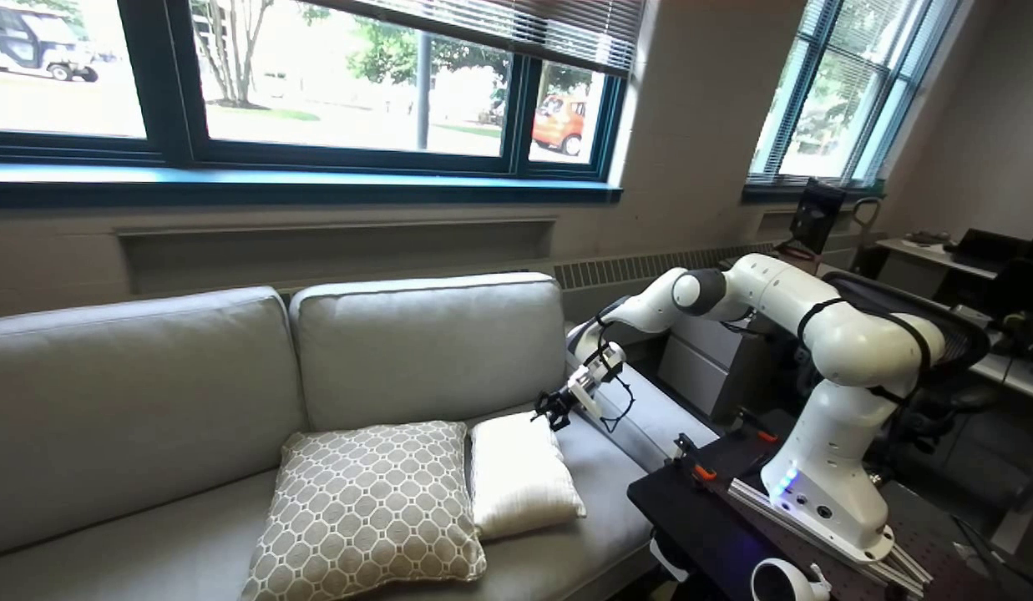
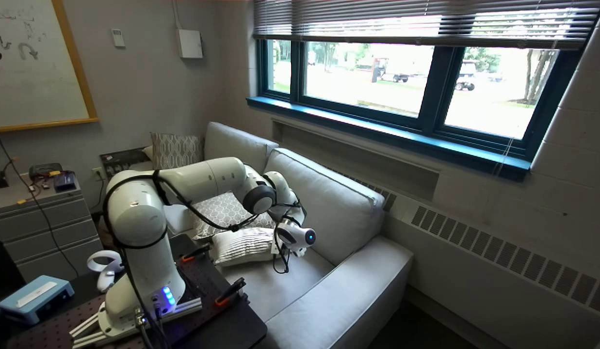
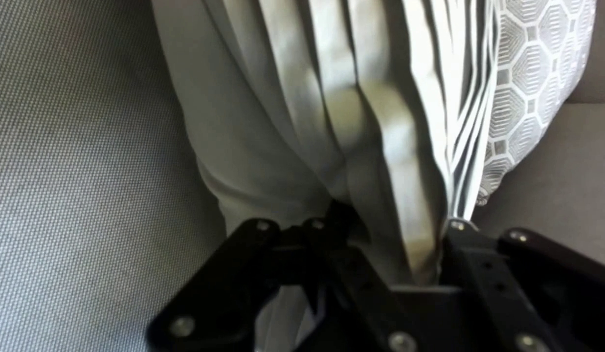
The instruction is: Move the small pillow to the right armrest, move the pillow in the middle of the sofa to the right
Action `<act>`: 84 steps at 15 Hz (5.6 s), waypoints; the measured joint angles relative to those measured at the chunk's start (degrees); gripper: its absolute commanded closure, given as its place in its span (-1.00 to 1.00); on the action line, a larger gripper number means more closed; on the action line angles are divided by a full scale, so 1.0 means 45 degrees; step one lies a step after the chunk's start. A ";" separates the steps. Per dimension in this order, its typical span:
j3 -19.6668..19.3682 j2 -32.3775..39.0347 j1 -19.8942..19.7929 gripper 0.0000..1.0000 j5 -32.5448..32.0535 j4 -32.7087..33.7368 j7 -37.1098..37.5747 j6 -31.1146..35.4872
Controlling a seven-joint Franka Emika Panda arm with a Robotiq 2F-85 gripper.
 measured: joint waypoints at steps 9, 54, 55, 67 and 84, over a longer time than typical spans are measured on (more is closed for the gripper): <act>0.0381 -0.2284 0.0530 0.82 0.0004 -0.2259 -0.1281 0.1999; -0.3738 -1.1366 0.1927 0.83 -1.4069 -0.3907 0.9545 -0.5892; -0.3808 -1.0990 0.1883 0.83 -1.4175 -0.3528 0.9368 -0.6210; -0.4016 -0.6177 0.1572 0.83 -1.4944 0.0863 0.7510 -0.7641; -0.3911 -0.2009 0.2082 0.85 -1.5144 0.6938 0.6748 -1.0262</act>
